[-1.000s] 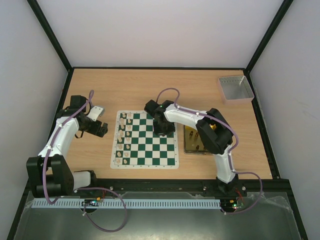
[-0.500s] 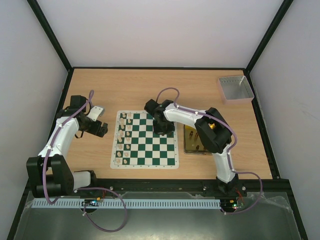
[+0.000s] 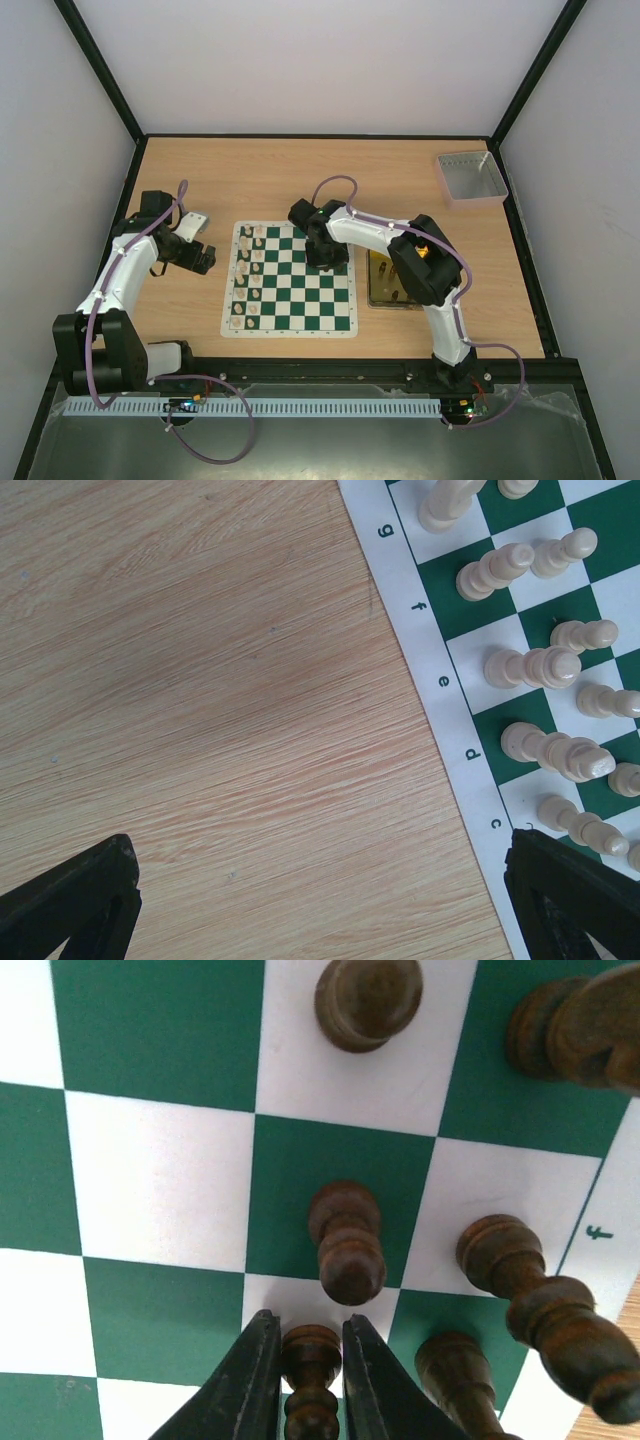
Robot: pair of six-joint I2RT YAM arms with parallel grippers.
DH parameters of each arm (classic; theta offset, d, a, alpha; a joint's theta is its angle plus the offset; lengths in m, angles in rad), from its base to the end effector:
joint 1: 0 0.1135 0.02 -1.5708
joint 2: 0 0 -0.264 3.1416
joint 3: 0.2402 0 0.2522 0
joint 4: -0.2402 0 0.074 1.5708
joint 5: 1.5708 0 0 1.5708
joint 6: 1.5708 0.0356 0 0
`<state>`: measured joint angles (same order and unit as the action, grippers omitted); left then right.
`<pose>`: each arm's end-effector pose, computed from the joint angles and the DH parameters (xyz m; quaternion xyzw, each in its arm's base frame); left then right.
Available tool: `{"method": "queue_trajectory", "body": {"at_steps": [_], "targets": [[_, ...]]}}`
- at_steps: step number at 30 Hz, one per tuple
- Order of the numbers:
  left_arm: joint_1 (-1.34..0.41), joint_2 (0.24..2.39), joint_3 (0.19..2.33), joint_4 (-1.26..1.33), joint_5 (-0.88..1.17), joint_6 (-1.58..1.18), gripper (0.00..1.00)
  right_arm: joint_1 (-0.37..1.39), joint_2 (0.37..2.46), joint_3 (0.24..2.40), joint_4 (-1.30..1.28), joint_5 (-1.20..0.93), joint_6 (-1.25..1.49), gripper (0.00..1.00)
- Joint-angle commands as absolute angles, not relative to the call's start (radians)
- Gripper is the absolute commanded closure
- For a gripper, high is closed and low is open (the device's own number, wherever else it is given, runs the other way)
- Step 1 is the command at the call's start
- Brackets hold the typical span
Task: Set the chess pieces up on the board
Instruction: Place the chess piece on the chessboard.
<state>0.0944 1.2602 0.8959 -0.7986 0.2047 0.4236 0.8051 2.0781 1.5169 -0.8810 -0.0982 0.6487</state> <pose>0.2324 0.0147 0.2337 0.1800 0.9576 -0.0451 0.2204 0.2758 0.2919 0.1562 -0.0810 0.9934 0.0792 0.0154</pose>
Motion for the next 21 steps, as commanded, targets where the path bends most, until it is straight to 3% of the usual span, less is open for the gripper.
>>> {"method": "queue_trajectory", "body": {"at_steps": [1,7,21], "targets": [[0.092,1.276,0.881,-0.805,0.206,0.424,0.01,0.8,2.1,1.548,-0.899,-0.084,0.64,0.82],[0.092,1.277,0.881,-0.805,0.207,0.423,0.01,0.798,2.097,1.553,-0.904,-0.086,0.641,0.75],[0.092,1.271,0.88,-0.805,0.207,0.425,0.01,0.798,2.05,1.576,-0.949,-0.074,0.643,0.75]]}}
